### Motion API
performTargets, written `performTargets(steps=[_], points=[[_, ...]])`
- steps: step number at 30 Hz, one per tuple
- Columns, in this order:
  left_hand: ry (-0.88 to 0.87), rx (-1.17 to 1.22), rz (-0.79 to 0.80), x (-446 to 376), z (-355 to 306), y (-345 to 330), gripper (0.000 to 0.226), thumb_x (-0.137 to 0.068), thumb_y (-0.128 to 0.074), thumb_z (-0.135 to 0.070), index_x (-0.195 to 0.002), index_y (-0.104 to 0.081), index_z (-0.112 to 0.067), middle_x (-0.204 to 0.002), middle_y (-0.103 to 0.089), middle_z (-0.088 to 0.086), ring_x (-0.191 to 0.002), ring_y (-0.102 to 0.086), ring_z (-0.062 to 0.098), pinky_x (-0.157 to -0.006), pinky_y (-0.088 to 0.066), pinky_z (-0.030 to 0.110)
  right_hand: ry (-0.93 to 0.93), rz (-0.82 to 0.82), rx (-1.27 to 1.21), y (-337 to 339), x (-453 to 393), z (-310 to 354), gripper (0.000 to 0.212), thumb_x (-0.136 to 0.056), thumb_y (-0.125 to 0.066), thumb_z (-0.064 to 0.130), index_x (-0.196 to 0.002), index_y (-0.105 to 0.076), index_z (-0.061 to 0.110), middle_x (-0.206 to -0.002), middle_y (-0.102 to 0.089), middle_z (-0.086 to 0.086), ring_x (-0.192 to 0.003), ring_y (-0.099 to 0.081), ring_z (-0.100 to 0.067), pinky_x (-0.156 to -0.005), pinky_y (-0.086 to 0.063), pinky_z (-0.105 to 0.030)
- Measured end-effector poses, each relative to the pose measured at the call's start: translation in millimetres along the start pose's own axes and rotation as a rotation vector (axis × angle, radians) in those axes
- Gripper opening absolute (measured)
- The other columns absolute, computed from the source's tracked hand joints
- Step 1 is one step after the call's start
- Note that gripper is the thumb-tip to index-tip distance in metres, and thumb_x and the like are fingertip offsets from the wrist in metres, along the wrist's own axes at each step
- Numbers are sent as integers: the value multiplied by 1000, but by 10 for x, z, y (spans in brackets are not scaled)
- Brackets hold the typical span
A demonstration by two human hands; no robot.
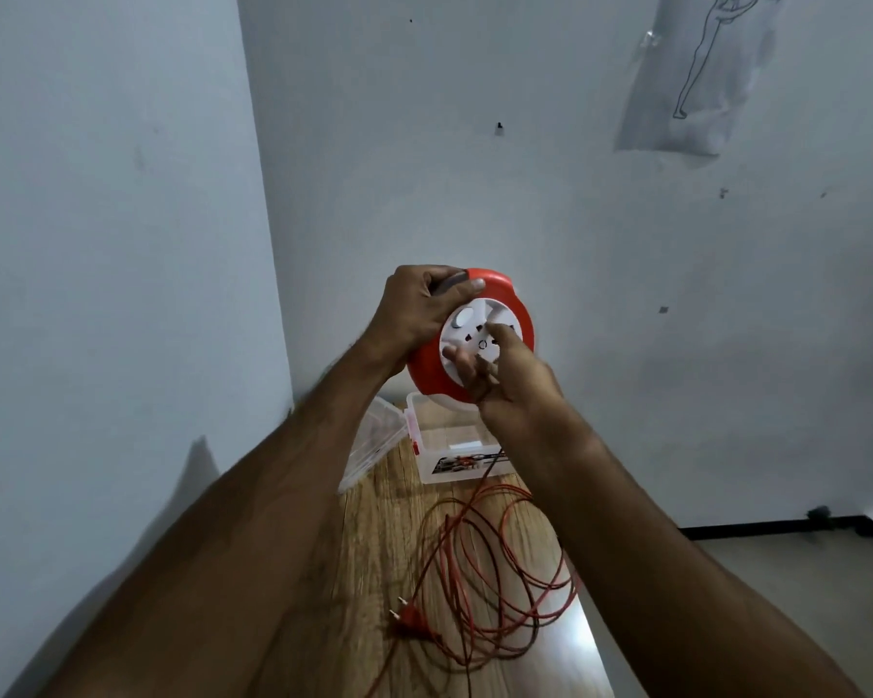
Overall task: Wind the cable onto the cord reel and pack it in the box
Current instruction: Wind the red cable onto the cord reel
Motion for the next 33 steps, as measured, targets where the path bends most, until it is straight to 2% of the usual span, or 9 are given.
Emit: performTargets(steps=[3, 5, 6, 9, 17, 22, 26, 31, 33], points=[[28, 36, 20, -31, -24, 83, 29, -94, -69, -39, -112, -76, -17, -100, -78, -5, -83, -76, 13, -79, -62, 26, 750, -25, 743, 76, 76, 276, 26, -92, -72, 18, -113, -58, 10, -94, -77, -10, -68, -76, -18, -58, -62, -30], [23, 31, 45, -27, -49, 90, 27, -95, -68, -39, -112, -76, -19, -98, -78, -7, -81, -76, 13, -76, -61, 22, 1286, 29, 1221, -7, 186, 353, 29, -88, -75, 14, -114, -63, 17, -111, -72, -5, -76, -74, -18, -65, -63, -31], [23, 25, 53, -24, -58, 81, 27, -95, -68, -39, -113, -75, -20, -97, -77, -9, -81, -76, 12, -75, -61, 21, 1415, 78, 1417, -42, 199, 326, 35, -86, -76, 11, -118, -64, 18, -121, -66, -9, -82, -73, -24, -67, -64, -36], [30, 14, 64, -24, -64, 50, 28, -96, -67, -39, -115, -75, -20, -96, -75, -9, -82, -75, 11, -72, -59, 18, 1477, 151, 1786, -48, 184, 269, 56, -80, -79, 5, -132, -61, 18, -138, -52, -23, -81, -71, -38, -62, -62, -39], [69, 64, 117, 4, -40, 70, 26, -95, -69, -34, -110, -77, -14, -97, -80, 0, -82, -78, 16, -74, -64, 28, 1489, 278, 2188, 32, 148, 261, 75, -88, -72, 11, -152, -40, 32, -155, -32, -25, -84, -70, -34, -64, -59, -40], [50, 6, 135, 27, -102, -1, 28, -95, -68, -36, -114, -75, -17, -97, -77, -6, -78, -76, 10, -70, -62, 20, 1702, 140, 2137, -22, 149, 251, 66, -78, -84, 34, -138, -61, 21, -112, -69, -28, -68, -73, -39, -57, -59, -41], [19, 4, 106, 10, -160, 30, 25, -95, -68, -35, -113, -74, -19, -94, -75, -11, -76, -75, 7, -67, -57, 14, 1649, 80, 1710, -49, 157, 410, 61, -76, -81, 41, -128, -68, 13, -101, -77, -18, -71, -75, -31, -69, -61, -36], [-5, 67, 49, 25, -168, 15, 22, -95, -68, -35, -109, -75, -20, -98, -78, -7, -80, -76, 9, -71, -61, 19, 1202, -131, 1182, 14, 60, 398, 61, -76, -81, 53, -121, -65, 16, -107, -71, 3, -85, -70, -12, -74, -60, -22], [-19, 30, 15, 23, -167, -10, 31, -94, -69, -37, -117, -74, -16, -105, -77, -3, -80, -76, 10, -74, -62, 22, 840, -152, 867, 69, -40, 316, 60, -77, -82, 51, -120, -59, 17, -109, -68, 3, -81, -73, -14, -64, -65, -32]])
Point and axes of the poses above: each hand's wrist, its own x-axis away from the middle knuckle, its own y-axis out of the back of the hand, z = x × y, the point moved 5 cm from there along -x, towards the middle knuckle
